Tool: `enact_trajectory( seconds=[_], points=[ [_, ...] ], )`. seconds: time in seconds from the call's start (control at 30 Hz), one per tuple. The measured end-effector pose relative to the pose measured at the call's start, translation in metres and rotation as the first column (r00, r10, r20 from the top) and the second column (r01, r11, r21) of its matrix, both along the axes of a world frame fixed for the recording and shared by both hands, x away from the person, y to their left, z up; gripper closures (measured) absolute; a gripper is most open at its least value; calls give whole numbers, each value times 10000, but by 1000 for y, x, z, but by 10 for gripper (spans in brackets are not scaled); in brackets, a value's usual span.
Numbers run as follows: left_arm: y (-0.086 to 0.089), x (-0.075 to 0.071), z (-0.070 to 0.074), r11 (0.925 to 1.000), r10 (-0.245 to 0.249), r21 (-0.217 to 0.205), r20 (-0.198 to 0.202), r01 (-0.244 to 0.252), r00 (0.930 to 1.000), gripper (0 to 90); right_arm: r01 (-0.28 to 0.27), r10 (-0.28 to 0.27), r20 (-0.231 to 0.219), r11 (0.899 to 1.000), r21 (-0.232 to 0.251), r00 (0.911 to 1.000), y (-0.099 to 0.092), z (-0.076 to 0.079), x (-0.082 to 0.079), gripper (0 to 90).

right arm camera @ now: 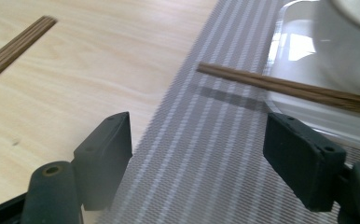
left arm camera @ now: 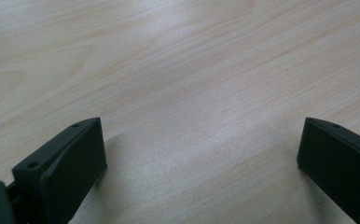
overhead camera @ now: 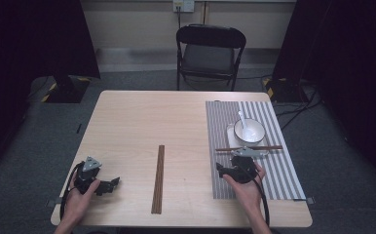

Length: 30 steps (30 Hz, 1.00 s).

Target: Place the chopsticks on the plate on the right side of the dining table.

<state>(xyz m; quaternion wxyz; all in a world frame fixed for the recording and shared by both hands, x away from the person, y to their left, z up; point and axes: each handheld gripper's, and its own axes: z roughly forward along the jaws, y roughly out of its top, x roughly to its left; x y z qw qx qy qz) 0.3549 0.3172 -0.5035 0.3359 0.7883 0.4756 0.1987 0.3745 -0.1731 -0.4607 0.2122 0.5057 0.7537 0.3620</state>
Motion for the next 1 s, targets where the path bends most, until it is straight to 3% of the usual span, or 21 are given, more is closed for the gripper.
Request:
enact_trajectory(
  seconds=[0.27, 0.5, 0.73, 1.0],
  points=[
    [0, 0, 0, 10000, -3, 9, -9, 3, 10000, 5, -847, 841, -209, 9960, -283, 9962, 40, -12, 2, 236],
    [0, 0, 0, 10000, -15, 22, -10, 15, 10000, 5, -1274, 1255, -440, 9908, -446, 9911, 63, -23, -1, 238],
    [0, 0, 0, 10000, -5, 5, -8, 5, 10000, 5, -1503, 1460, -484, 9834, -1017, 9881, 75, -33, -2, 234],
    [0, 0, 0, 10000, -17, 21, -12, 17, 10000, 5, -1400, 1409, 74, 9874, -739, 9900, 73, -39, -6, 224]
  ],
)
